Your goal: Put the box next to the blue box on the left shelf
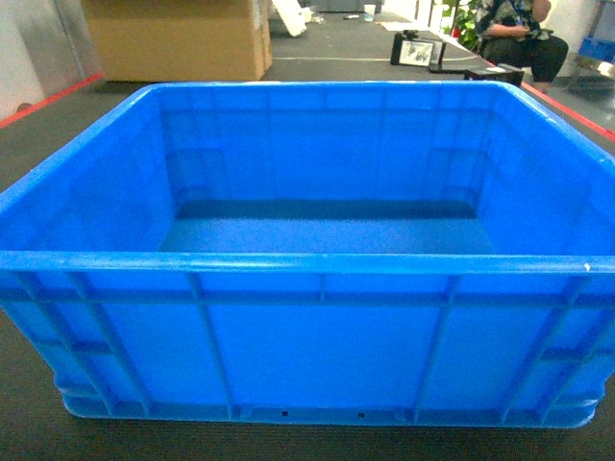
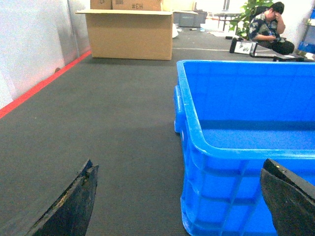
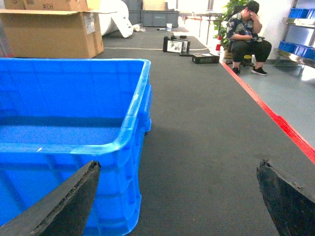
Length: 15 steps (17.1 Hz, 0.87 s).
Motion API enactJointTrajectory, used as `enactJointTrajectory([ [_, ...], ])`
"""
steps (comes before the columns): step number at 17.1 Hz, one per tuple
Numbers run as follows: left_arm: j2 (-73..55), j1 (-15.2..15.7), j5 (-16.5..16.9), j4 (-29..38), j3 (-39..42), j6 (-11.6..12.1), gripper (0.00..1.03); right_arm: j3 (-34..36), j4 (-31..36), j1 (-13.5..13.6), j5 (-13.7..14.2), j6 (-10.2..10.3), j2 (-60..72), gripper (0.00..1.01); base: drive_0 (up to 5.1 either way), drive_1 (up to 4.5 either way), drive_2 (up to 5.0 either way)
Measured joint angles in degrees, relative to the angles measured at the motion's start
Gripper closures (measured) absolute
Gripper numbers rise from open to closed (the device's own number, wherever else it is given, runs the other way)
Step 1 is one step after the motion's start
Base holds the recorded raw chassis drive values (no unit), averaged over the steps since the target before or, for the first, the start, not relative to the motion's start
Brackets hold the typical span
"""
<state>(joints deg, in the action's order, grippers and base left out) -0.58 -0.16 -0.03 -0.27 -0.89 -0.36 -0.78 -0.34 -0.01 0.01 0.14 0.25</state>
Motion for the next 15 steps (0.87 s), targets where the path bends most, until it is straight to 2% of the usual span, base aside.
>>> enactJointTrajectory([
  [15, 0.00, 0.00, 0.00, 0.00, 0.00, 0.00, 0.05, 0.00, 0.02, 0.00, 0.00, 0.00, 0.00, 0.03, 0.0, 0.00, 0.0],
])
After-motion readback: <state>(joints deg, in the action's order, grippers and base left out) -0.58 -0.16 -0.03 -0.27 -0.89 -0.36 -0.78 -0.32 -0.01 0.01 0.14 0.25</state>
